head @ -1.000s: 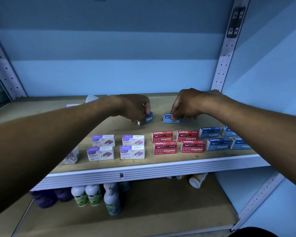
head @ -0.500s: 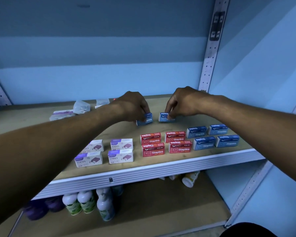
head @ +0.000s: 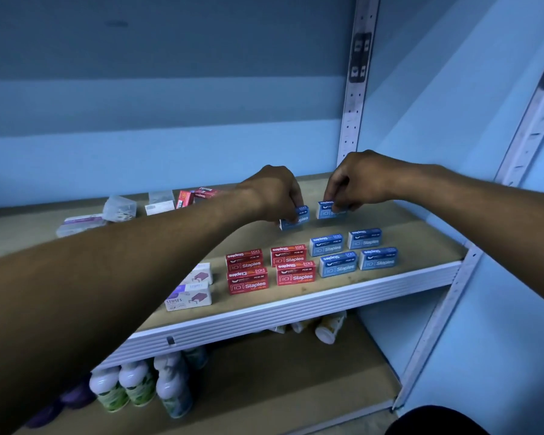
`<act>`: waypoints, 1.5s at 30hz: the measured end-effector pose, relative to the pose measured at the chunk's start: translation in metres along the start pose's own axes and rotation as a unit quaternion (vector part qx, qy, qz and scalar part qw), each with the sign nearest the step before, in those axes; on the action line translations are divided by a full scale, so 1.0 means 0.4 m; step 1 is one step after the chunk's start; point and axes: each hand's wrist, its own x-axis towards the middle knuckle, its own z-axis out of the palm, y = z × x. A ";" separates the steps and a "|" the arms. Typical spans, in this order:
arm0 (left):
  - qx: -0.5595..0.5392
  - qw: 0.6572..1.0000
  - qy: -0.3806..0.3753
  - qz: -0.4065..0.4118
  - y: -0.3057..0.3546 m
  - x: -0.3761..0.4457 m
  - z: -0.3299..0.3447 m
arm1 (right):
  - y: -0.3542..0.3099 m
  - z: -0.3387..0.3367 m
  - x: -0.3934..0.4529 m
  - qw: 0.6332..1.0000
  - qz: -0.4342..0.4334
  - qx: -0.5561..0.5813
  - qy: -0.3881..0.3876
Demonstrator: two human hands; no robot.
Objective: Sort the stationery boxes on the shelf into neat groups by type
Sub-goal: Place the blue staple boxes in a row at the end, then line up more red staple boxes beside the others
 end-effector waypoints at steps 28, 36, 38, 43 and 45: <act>0.035 0.999 -0.005 0.023 0.012 -0.004 0.010 | 0.027 0.012 -0.010 0.995 -0.034 -0.094 -0.014; 0.038 0.998 0.028 -0.040 -0.136 -0.121 -0.083 | -0.122 0.060 0.034 0.994 -0.059 -0.091 -0.032; 0.036 0.997 0.035 -0.054 -0.173 -0.151 -0.101 | -0.160 0.070 0.043 0.993 -0.064 -0.086 -0.038; 0.057 0.994 0.046 -0.081 -0.252 -0.205 -0.125 | -0.250 0.105 0.072 0.989 -0.086 -0.105 -0.052; 0.064 0.992 0.055 -0.096 -0.283 -0.211 -0.126 | -0.285 0.122 0.089 0.987 -0.089 -0.120 -0.062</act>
